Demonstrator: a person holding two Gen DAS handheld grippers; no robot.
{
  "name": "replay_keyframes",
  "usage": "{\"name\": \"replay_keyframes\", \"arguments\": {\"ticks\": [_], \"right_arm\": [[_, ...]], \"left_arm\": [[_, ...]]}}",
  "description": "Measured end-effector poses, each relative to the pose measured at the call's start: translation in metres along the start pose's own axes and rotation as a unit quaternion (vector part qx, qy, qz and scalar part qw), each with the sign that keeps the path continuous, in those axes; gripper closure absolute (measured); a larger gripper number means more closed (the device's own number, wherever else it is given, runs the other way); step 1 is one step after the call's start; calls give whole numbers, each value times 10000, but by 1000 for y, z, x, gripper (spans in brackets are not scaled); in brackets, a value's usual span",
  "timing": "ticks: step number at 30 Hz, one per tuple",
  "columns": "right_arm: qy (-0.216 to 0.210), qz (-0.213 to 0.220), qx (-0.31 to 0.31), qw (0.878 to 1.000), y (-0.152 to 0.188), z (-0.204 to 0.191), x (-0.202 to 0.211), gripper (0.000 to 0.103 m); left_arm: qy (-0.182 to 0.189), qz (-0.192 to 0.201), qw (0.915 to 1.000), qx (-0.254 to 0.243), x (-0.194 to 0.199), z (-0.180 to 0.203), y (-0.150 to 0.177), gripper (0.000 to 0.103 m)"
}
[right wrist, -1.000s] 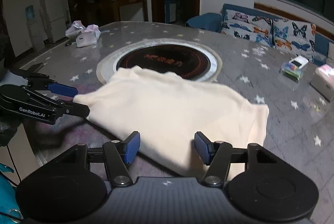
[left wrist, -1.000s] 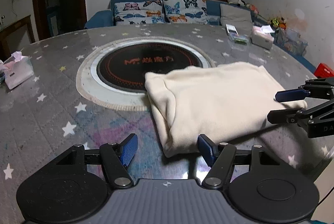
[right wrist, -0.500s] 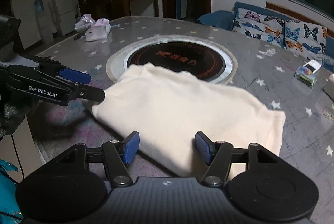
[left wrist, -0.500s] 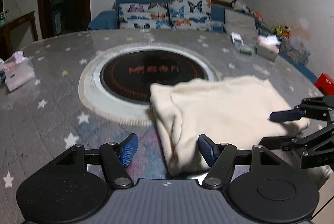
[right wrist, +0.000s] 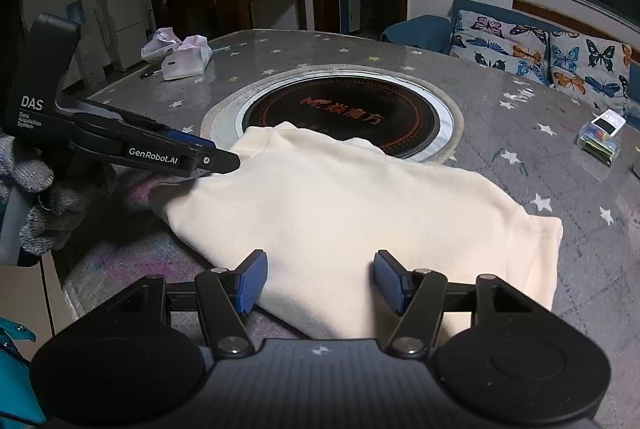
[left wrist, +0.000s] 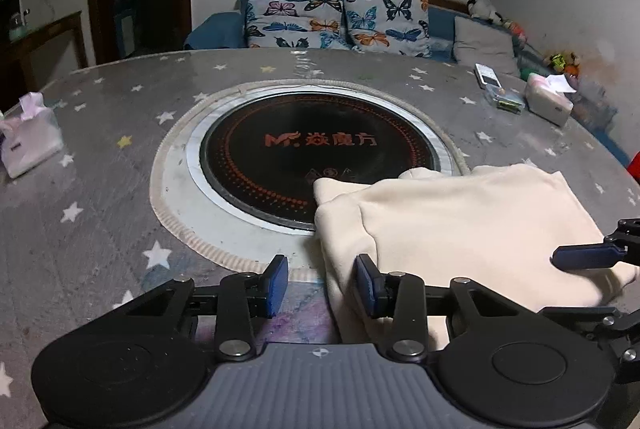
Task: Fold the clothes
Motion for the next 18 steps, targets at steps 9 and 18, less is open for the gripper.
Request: {"name": "replay_keyframes", "arguments": {"ticks": [9,18], "right_arm": [[-70,50,301,9995,-6,-17,4,43],[-437,-13,1036,9937,-10,-65,-1,43]], "left_arm": [[-81,52,9999,133,6,-9,-3,59],[-13,-45,9982,590,17,-27,-2,50]]}}
Point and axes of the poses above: each gripper's, at about its wrist camera, not at the fingertips, and x roughly against the way its jaws point, z to its right, y to its underside, the point moved 8 cm from there along -x, roughly the way its jaws point, and after that the axes turned 3 degrees about -x, right-handed, at the moved point
